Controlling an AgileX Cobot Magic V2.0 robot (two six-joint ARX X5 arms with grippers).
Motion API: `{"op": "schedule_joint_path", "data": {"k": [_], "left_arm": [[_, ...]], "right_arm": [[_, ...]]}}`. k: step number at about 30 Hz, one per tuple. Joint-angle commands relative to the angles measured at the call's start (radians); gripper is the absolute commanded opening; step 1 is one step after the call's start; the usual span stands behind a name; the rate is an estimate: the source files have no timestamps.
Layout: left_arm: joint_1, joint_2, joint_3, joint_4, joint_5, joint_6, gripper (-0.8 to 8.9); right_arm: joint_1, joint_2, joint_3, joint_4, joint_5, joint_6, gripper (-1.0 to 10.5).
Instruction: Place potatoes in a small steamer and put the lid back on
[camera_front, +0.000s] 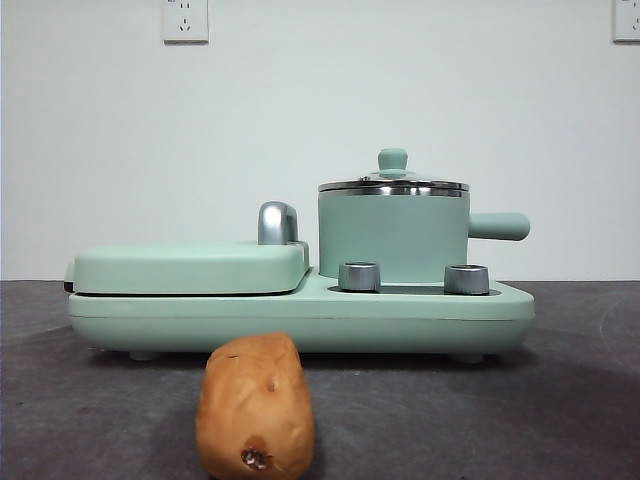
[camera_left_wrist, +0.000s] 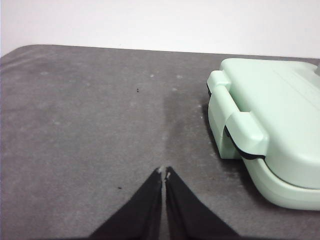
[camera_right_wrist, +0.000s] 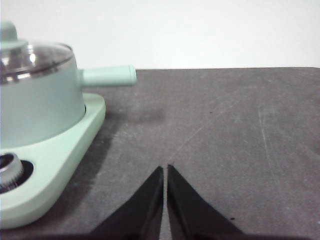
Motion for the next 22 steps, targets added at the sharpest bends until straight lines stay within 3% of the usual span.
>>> {"op": "schedule_joint_path", "data": {"k": [1,5,11,16,22], "left_arm": [[0.002,-0.001,-0.011,0.044,0.001,-0.086,0.09],[0.002,-0.001,-0.006,0.085,0.008,-0.23,0.09],[-0.01,0.056,0.112,0.056,0.11,-0.316,0.09],[-0.023,0.202,0.31,-0.042,0.154,-0.301,0.09],[-0.024,0.408,0.528,-0.118,0.324,-0.266,0.09]], "right_arm": [[0.002,-0.002,-0.004,0.009,-0.003,0.078,0.1],[0.002,-0.002,0.007,0.021,-0.03,0.175,0.1],[0.006,0.03,0.155,-0.082,-0.053,0.275,0.1],[0.017,0.145,0.377,-0.216,-0.073,0.278,0.1],[0.017,0.316,0.618,-0.372,-0.211,0.241,0.1]]}}
